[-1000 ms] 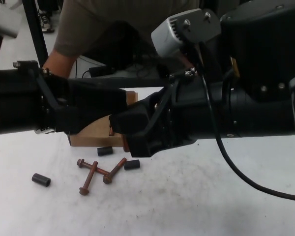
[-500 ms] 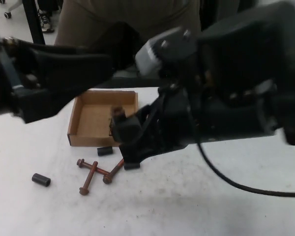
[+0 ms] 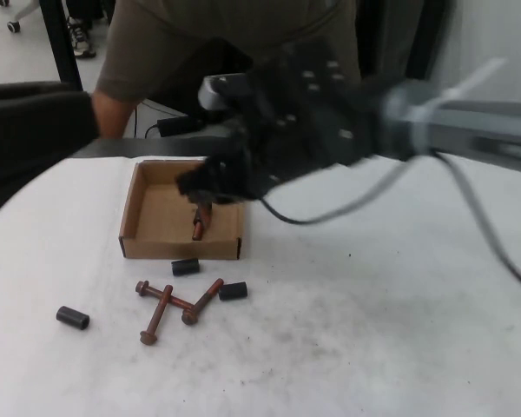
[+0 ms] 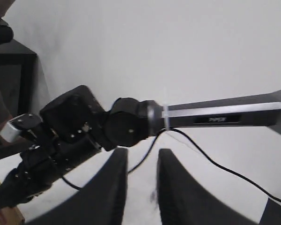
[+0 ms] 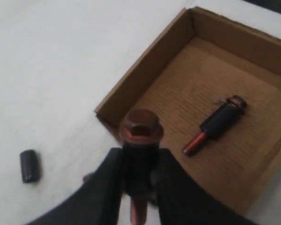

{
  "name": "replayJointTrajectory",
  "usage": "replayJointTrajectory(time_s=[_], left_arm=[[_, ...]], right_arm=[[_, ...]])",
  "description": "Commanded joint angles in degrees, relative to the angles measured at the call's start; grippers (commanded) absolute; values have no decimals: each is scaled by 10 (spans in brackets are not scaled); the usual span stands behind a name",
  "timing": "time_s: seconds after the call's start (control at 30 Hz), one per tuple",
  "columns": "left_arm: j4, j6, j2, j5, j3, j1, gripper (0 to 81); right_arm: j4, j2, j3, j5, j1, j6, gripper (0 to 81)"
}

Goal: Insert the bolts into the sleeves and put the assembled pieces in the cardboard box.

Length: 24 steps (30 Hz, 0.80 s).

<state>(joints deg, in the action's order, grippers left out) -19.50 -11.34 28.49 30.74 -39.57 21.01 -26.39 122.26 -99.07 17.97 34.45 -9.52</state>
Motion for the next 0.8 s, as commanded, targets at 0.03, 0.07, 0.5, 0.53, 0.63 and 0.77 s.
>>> replayJointTrajectory(time_s=[0.03, 0.07, 0.5, 0.53, 0.63, 0.77], left_arm=[[-20, 19, -10, -12, -1, 3, 146], [-22, 19, -10, -12, -1, 3, 139], [-23, 19, -10, -12, -1, 3, 136], [-23, 19, -10, -12, -1, 3, 136], [-23, 28, -10, -12, -1, 3, 136], [-23, 28, -10, -12, -1, 3, 136]], right_arm=[[-45, 69, -112, 10, -1, -8, 0], [-62, 93, -150, 10, -1, -8, 0], [-209, 192, -323, -14, -1, -43, 244], [-210, 192, -323, -14, -1, -45, 304], [-214, 192, -323, -14, -1, -59, 379], [-232, 192, -337, -9, -1, -60, 378]])
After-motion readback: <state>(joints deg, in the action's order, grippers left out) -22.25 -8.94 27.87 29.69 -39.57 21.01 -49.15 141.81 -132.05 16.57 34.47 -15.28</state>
